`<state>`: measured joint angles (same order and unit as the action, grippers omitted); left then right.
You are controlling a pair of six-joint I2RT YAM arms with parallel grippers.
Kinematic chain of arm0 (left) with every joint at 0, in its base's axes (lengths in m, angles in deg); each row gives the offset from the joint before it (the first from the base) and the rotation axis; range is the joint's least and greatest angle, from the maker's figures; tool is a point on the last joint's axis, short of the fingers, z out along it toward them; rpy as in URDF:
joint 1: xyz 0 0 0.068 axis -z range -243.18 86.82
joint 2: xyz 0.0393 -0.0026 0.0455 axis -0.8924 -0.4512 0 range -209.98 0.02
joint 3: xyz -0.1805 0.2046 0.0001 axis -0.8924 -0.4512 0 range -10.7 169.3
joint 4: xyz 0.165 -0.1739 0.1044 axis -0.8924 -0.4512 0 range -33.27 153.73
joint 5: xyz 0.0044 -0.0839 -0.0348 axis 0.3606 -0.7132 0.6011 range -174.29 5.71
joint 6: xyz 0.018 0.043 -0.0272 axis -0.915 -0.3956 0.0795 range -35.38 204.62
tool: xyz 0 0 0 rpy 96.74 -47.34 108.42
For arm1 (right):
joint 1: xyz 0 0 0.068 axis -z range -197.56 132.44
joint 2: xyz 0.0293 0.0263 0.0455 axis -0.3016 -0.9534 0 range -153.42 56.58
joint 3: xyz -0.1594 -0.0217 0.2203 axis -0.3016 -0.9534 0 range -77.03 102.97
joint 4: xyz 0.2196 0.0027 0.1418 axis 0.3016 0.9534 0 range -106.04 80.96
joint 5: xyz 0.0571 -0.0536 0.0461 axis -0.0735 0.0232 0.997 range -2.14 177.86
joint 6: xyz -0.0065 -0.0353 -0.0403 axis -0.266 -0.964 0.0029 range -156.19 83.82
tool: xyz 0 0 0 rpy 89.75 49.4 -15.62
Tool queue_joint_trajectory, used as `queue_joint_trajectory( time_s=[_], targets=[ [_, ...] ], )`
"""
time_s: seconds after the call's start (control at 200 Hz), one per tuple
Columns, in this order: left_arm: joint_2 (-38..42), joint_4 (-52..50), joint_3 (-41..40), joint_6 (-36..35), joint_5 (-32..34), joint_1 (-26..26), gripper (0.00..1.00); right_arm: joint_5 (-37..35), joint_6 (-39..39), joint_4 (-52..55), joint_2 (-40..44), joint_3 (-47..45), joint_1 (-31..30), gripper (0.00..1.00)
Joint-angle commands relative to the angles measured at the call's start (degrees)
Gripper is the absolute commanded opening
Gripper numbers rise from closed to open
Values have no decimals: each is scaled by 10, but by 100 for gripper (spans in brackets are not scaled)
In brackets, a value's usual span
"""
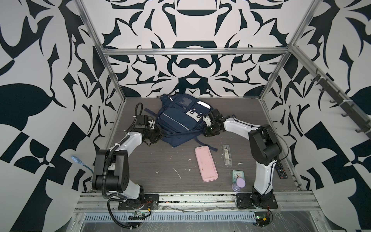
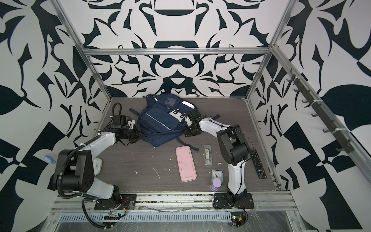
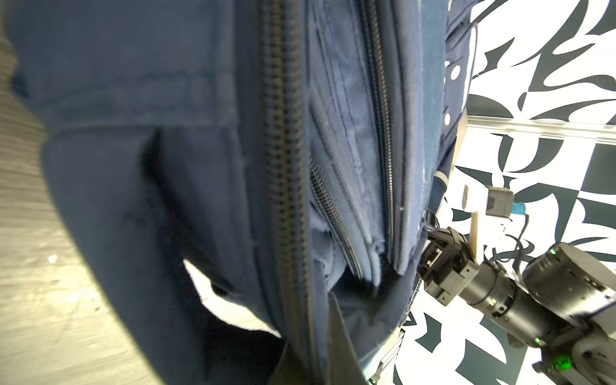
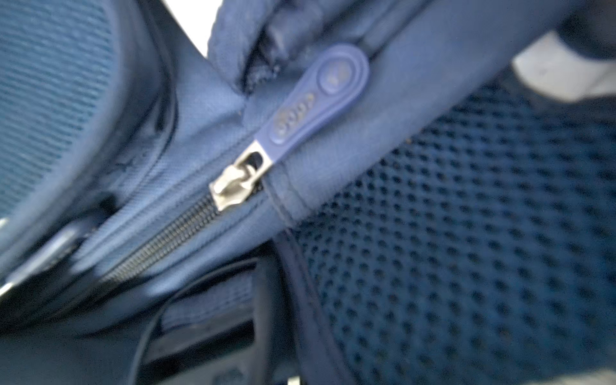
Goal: Pack books, pencil case, and school supplies into a backpack
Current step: Zip the student bag at the top-center of the table.
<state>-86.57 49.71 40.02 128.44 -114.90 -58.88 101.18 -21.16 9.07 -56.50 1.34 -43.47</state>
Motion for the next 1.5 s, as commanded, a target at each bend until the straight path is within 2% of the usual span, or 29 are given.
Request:
queue_joint_trajectory(
  time_s=[0.0, 0.135, 0.295, 0.475, 0.665, 0.77, 0.945, 1.365, 1.495],
  targets=[
    [23, -8, -3, -18, 39, -16, 0, -62, 10, 29, 25, 10, 31, 0],
    [14, -8, -1, -22, 40, -16, 0, -40, 22, 23, 50, -14, 29, 2],
    [0, -7, 4, -24, 41, -11, 0, -25, 28, 20, 94, -45, 24, 22],
    [-19, -7, 6, -26, 52, 9, 5, -37, 27, 33, 147, -71, 21, 34],
    [-26, -11, -2, -36, 81, 37, 13, -45, 28, 38, 169, -80, 20, 35],
    [-26, -26, -9, -47, 107, 47, 32, -43, 30, 34, 173, -77, 18, 35],
    [-29, -38, -33, -61, 131, 54, 45, -40, 31, 30, 164, -59, 13, 35],
    [-37, -65, -24, -85, 158, 55, 47, -43, 39, 32, 117, 3, -23, 36],
    [-23, -60, -13, -81, 146, 55, 57, -50, 39, 36, 109, 20, -40, 36]
  ],
)
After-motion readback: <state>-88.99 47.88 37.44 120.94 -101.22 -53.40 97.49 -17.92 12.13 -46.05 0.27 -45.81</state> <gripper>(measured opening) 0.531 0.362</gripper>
